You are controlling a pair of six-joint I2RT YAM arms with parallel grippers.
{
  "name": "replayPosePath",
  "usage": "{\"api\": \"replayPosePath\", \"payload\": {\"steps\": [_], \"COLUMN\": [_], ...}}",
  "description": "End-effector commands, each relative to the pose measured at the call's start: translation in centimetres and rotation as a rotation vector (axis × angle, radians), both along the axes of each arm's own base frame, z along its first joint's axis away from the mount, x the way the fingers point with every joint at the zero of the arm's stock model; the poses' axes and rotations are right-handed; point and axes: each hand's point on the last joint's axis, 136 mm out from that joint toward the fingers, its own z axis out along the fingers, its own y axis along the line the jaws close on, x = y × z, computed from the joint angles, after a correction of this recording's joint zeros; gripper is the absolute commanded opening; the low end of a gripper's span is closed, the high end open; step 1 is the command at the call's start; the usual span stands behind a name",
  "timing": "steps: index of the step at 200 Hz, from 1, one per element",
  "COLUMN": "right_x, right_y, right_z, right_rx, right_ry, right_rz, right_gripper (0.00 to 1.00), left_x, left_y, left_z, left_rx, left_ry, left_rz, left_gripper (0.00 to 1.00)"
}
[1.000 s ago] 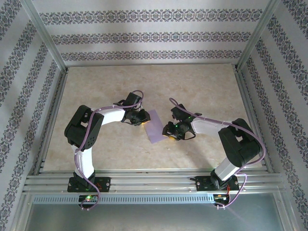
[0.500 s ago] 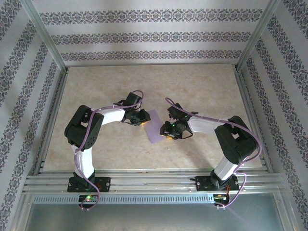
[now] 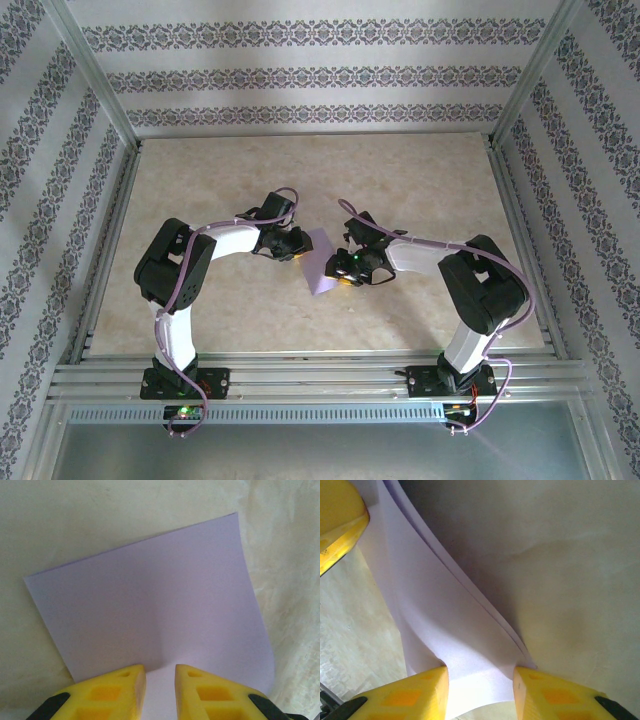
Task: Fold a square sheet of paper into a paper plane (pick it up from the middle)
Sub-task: Fold the triangle a second time at the center of the table.
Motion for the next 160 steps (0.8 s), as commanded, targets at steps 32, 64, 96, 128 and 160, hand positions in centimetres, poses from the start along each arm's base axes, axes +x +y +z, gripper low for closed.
{"api": "replayPosePath", "payload": {"steps": [32,64,96,128,160], "right_x": [0.6,-0.1,-1.3,-1.7,-1.8], "right_y": [-0.8,-3.2,-3.2,-2.6,-2.1], "right_z": [1.7,1.2,0.1,-0.2,-0.7], "right_rx": [-0.029,-0.142,-0.168,-0.159,-0.161], "right_ry": [-0.083,-0.064,-0.006,0.012,0.029], "right_rz": [0.024,-0.004,0.007,0.023,0.037], "right_gripper": [0.4,0.4,0.42,0.43,0.44], "left_x": [-2.3,-2.1,-2.2,-2.2,-2.2], "left_y": [2.0,2.0,2.0,1.9,1.9], "left_z": [-4.3,-4.3,-4.3,-4.4,-4.4], "left_rx": [0.097,0.093,0.093,0.093,0.091], "left_ry": [0.104,0.103,0.104,0.105,0.106], "left_rz": [-0.004,-0.002,-0.004,-0.003,-0.004], "left_gripper": [0.25,0.25,0.25,0.25,0.25]}}
